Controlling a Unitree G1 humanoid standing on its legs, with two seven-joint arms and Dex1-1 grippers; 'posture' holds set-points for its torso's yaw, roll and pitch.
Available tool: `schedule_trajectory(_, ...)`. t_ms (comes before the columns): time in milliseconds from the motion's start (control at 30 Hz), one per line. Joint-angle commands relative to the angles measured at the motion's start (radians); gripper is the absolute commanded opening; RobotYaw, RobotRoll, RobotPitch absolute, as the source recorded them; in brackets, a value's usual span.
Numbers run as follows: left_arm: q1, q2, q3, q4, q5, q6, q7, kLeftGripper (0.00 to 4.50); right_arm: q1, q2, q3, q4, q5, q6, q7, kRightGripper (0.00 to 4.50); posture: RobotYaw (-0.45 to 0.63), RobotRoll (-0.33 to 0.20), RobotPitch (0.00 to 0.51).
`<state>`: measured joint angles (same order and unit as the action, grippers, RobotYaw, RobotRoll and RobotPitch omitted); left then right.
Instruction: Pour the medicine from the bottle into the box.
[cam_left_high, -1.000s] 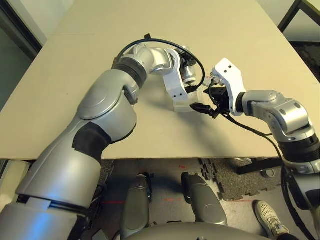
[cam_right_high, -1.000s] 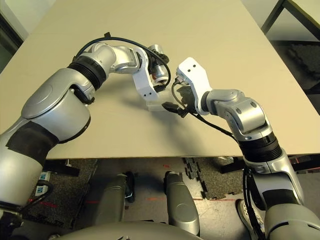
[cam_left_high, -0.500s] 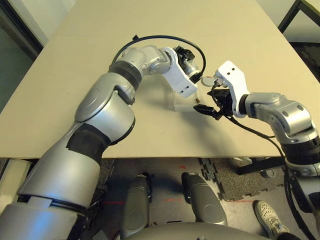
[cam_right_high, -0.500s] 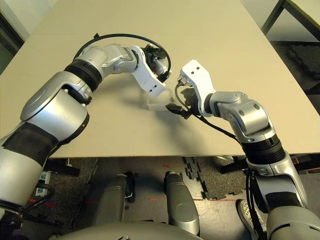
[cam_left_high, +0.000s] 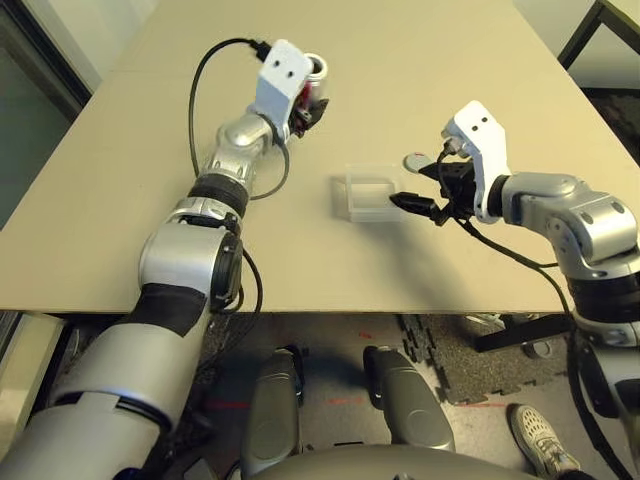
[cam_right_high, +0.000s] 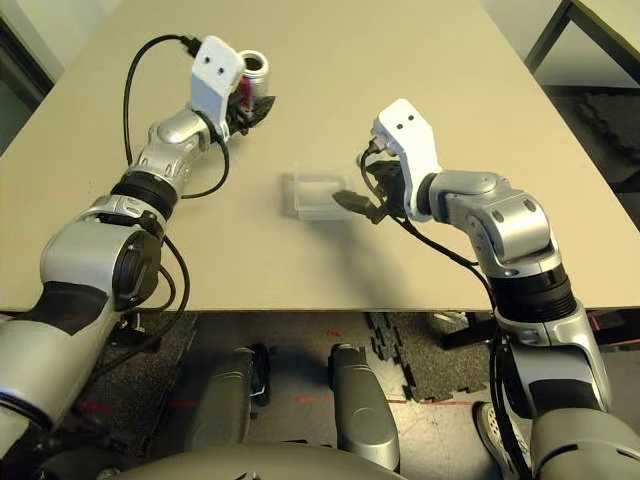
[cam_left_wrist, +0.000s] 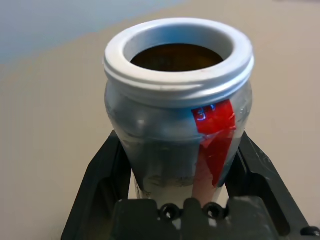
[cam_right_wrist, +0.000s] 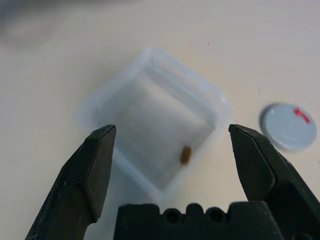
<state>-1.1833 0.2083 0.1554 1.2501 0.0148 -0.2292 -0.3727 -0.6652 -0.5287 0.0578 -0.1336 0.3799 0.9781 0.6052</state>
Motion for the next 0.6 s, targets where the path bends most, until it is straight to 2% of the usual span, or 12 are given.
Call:
schedule_trajectory(33,0.047,-0.033,0.038,-0.047,-0.054,-0.003,0.060,2.77,-0.023,0.064,-0.052,0.033,0.000,-0.046,-0.060,4.50,-0.12,0.000,0.183)
schedule_trajectory(200,0.108,-0.075,0.050,-0.067,-0.075,-0.038,0.121,2.77,-0.052,0.244,-0.141,0.161,-0.085,-0.215,-0.320,4.50,-0.12,0.000,0.183)
schedule_trajectory(267,0.116,-0.078,0.047,-0.067,-0.072,-0.038,0.127,2.77,-0.058,0.288,-0.173,0.206,-0.114,-0.298,-0.399,4.50,-0.13,0.000,0.183)
schedule_trajectory(433,0.138,-0.057,0.034,-0.051,-0.056,-0.019,0.151,2.77,-0.045,0.341,-0.237,0.302,-0.193,-0.497,-0.585,4.50,-0.14,0.000,0.181)
schedule_trajectory(600,0.149,-0.038,0.029,-0.043,-0.058,-0.006,0.155,2.77,-0.024,0.351,-0.277,0.361,-0.223,-0.607,-0.662,4.50,-0.14,0.000,0.180)
